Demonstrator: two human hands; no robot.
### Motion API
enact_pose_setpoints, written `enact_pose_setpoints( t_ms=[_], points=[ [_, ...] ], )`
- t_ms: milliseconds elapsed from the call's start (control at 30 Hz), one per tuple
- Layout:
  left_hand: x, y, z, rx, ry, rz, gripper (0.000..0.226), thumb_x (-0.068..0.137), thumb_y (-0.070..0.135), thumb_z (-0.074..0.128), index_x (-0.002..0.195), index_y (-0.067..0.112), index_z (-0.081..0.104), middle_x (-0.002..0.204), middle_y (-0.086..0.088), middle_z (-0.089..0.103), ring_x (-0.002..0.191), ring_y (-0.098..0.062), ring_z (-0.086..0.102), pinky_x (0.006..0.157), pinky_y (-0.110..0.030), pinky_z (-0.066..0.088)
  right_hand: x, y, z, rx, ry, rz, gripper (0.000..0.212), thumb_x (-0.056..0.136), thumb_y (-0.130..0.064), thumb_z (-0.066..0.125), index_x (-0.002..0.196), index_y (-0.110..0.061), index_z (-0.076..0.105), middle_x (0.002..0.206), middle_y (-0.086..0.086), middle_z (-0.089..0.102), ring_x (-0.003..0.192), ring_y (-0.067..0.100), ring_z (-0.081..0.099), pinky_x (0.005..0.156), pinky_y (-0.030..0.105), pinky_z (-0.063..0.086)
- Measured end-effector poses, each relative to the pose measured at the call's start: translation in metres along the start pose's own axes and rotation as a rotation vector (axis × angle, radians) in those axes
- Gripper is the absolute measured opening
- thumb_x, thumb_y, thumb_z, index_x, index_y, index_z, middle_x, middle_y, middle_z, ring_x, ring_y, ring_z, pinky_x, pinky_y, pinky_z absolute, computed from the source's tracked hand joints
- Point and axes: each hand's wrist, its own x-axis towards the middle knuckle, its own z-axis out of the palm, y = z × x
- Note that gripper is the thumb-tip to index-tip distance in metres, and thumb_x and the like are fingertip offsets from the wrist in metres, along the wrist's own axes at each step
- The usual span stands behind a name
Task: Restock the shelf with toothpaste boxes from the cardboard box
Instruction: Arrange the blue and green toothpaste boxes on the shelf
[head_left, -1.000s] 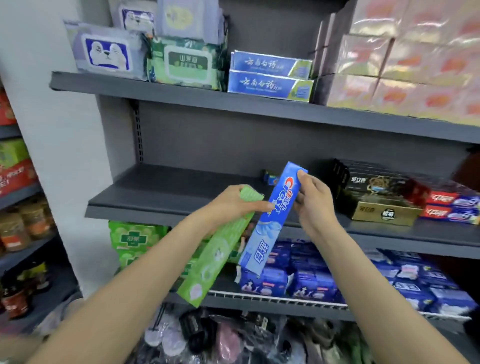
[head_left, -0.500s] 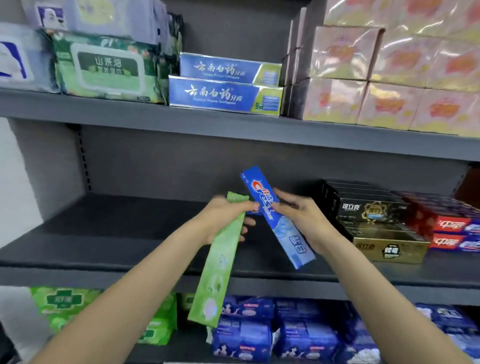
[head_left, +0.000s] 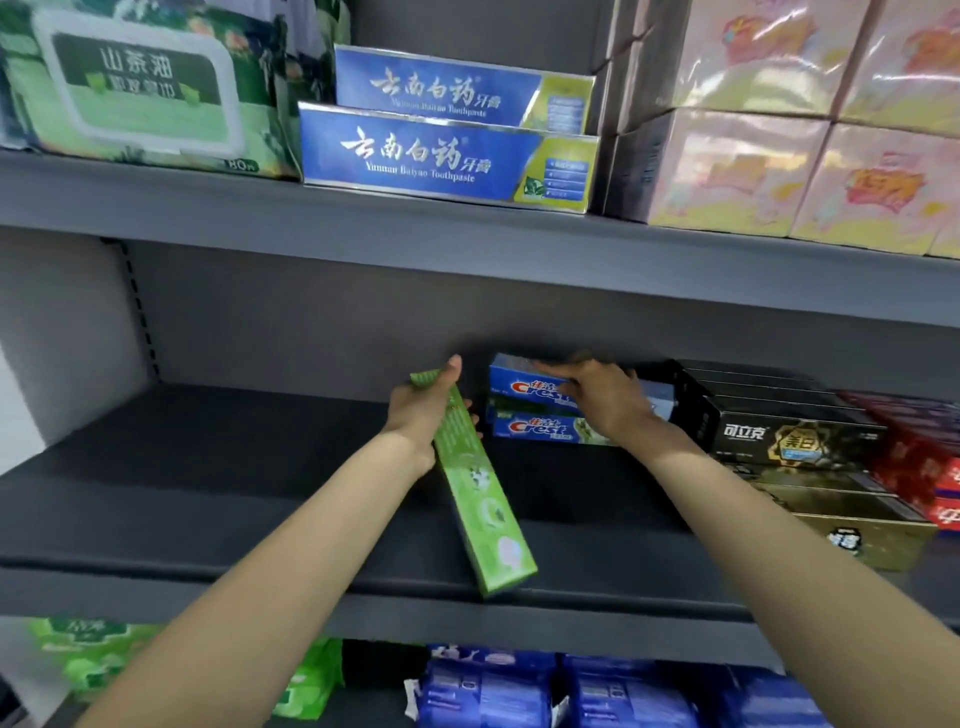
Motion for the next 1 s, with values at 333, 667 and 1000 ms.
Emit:
enact_pose_setpoints(
  t_ms=[333, 667, 1000],
  points=[
    [0.041, -0.008, 0.002, -0.148, 0.149, -0.004, 0.024, 0.086, 0.034, 0.067, 0.090, 0.012, 0.057, 0.073, -0.009, 0.058, 0.060, -0.023, 0.059, 0.082, -0.053, 0.055, 0.052, 0.033, 0.038, -0.071, -0.032, -0.049, 0.045, 0.097, -0.013, 0.047, 0.133, -0.039, 0.050, 0.135, 0.001, 0.048, 0.130, 0.022, 0.038, 0.112, 0.039, 0.022],
    [0.060, -0.017, -0.004, -0.218, 0.189, -0.022, 0.043, 0.086, 0.037, 0.066, 0.115, 0.008, 0.054, 0.099, -0.015, 0.064, 0.081, -0.030, 0.065, 0.082, -0.052, 0.055, 0.044, 0.013, 0.054, 0.025, -0.025, 0.016, 0.049, 0.097, -0.028, 0.048, 0.143, -0.036, 0.035, 0.139, 0.008, 0.026, 0.132, 0.026, 0.024, 0.109, 0.037, 0.026],
    [0.061, 0.000, -0.005, -0.351, 0.308, -0.062, 0.032, 0.089, 0.017, 0.049, 0.112, 0.015, 0.027, 0.094, -0.012, 0.052, 0.079, -0.025, 0.058, 0.073, -0.040, 0.054, -0.012, -0.056, -0.008, 0.321, -0.421, -0.201, 0.078, 0.074, -0.027, 0.078, 0.140, -0.035, 0.037, 0.120, -0.013, 0.052, 0.108, 0.007, 0.051, 0.091, 0.022, 0.042]
  ],
)
